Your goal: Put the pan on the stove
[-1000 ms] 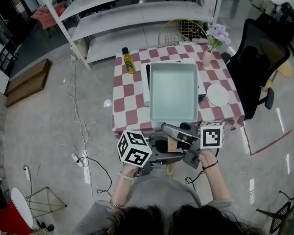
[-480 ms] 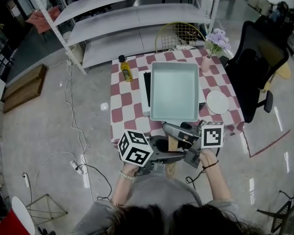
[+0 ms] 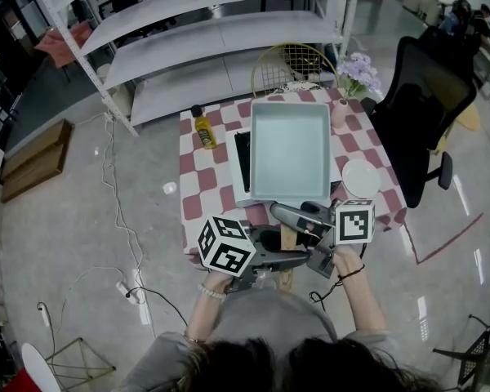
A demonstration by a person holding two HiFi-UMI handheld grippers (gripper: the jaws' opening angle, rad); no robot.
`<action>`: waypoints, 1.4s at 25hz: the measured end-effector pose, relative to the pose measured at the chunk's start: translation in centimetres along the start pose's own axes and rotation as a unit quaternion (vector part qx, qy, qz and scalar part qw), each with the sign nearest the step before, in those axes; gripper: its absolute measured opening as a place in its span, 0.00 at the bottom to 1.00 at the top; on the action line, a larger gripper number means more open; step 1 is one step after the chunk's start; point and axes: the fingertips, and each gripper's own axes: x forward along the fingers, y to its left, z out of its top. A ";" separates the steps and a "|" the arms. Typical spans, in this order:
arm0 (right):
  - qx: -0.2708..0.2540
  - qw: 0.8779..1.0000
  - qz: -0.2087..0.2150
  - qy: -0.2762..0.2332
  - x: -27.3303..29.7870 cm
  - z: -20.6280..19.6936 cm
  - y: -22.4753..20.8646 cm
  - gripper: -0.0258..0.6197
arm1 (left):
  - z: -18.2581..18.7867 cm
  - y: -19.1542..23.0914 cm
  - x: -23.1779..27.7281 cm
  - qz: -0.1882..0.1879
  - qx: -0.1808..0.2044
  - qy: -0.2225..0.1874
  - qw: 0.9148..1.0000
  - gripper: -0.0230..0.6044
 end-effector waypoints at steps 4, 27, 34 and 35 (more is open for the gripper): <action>-0.003 1.000 0.002 -0.003 0.6 0.8 -0.4 0.33 | 0.6 0.8 -0.4 0.001 0.004 0.001 1.000 0.35; 0.004 1.000 0.016 0.015 2.3 4.7 -3.4 0.33 | 4.2 4.9 -0.7 0.017 -0.003 -0.016 1.000 0.36; 0.012 0.999 0.023 0.031 2.6 6.6 -4.9 0.33 | 6.1 6.8 -0.2 0.028 -0.015 -0.025 0.999 0.36; 0.014 0.999 0.023 0.033 2.6 6.9 -5.2 0.33 | 6.4 7.0 0.0 0.029 -0.018 -0.026 0.999 0.35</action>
